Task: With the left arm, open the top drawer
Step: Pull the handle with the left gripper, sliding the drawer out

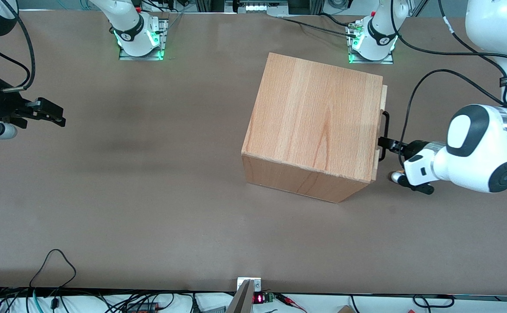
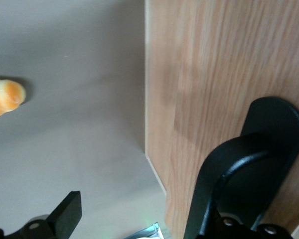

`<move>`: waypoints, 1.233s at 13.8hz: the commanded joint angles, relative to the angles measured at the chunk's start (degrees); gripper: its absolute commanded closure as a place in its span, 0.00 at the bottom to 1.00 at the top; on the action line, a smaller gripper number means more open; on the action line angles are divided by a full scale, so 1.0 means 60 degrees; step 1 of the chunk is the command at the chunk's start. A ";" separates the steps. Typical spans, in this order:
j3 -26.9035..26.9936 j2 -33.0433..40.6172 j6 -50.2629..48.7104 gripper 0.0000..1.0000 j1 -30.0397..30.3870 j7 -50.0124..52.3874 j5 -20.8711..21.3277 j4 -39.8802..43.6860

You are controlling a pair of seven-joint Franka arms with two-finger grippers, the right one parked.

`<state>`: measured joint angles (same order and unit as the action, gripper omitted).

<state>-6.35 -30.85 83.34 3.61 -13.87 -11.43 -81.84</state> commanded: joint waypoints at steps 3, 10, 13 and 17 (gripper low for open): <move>0.0282 -0.0410 0.0610 0.00 0.0627 -0.0091 0.0279 0.0530; 0.0282 -0.0395 0.1007 0.00 0.1887 -0.0193 0.0191 0.0589; 0.0282 -0.0425 0.1022 0.00 0.2210 -0.0940 0.0177 0.0574; 0.0282 -0.0483 0.1022 0.00 0.2518 -0.2053 0.0177 0.0560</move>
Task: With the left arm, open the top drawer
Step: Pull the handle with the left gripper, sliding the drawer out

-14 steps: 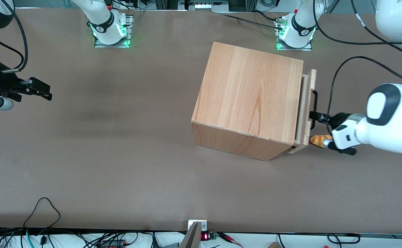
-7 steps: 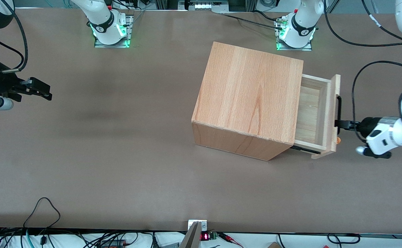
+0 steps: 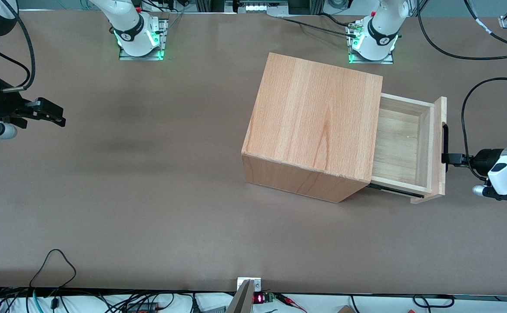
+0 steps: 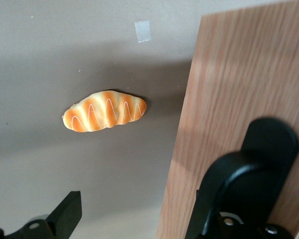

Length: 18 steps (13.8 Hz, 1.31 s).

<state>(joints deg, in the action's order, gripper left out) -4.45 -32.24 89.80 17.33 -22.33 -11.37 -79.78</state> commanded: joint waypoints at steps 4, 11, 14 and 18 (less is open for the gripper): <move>-0.0034 -0.0237 -0.0069 0.00 0.0364 -0.0791 0.0225 0.0230; -0.0020 -0.0237 0.0180 0.00 0.0818 -0.0835 0.0255 0.0244; -0.0020 -0.0266 0.0180 0.00 0.0934 -0.0849 0.0196 0.0230; -0.0020 -0.0412 0.0195 0.00 0.1008 -0.1376 0.0152 0.0230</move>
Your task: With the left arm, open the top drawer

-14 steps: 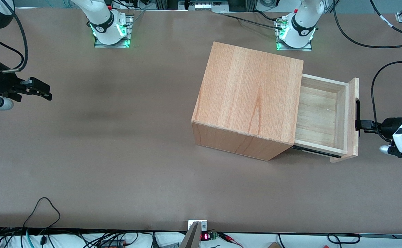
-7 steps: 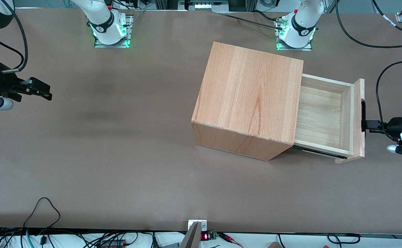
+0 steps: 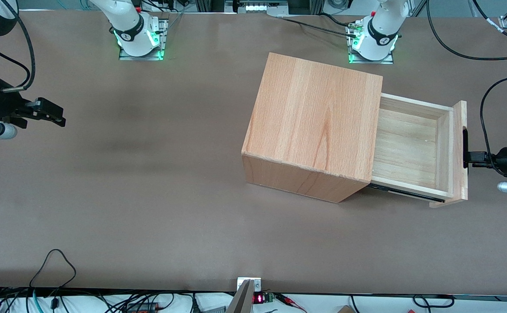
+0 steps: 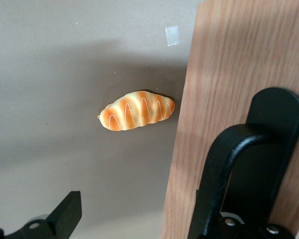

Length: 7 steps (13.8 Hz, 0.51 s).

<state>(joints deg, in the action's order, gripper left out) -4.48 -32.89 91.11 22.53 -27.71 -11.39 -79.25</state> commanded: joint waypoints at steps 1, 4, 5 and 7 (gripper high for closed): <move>-0.0029 -0.0276 -0.0039 0.00 0.0141 -0.0479 0.0155 0.0142; -0.0102 -0.0203 -0.0053 0.00 0.0097 -0.0450 0.0170 0.0156; -0.0131 -0.0173 -0.0068 0.00 0.0082 -0.0377 0.0170 0.0156; -0.0146 -0.0056 -0.0112 0.00 0.0068 -0.0377 0.0155 0.0171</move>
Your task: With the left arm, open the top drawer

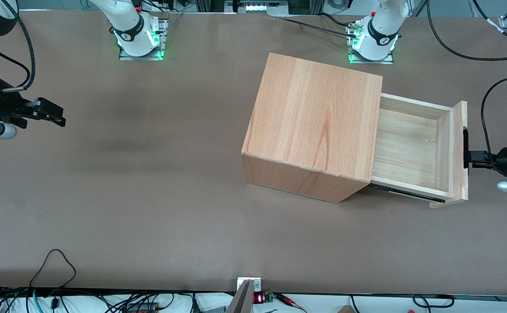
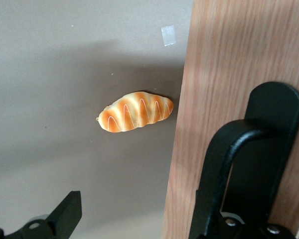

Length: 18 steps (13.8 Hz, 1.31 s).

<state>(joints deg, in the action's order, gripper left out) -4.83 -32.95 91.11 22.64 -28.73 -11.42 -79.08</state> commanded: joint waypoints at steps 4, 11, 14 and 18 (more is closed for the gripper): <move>-0.0103 -0.0031 -0.0330 0.00 0.0123 -0.0192 -0.0073 0.0143; -0.0059 0.0174 -0.0886 0.00 0.0123 -0.0163 -0.0088 0.0640; -0.0088 0.0188 -0.1107 0.00 0.0123 -0.0177 -0.0088 0.0685; -0.0088 0.0335 -0.1239 0.00 0.0138 -0.0177 -0.0045 0.0685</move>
<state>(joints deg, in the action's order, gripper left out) -5.00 -32.03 85.07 22.85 -28.75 -11.47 -75.36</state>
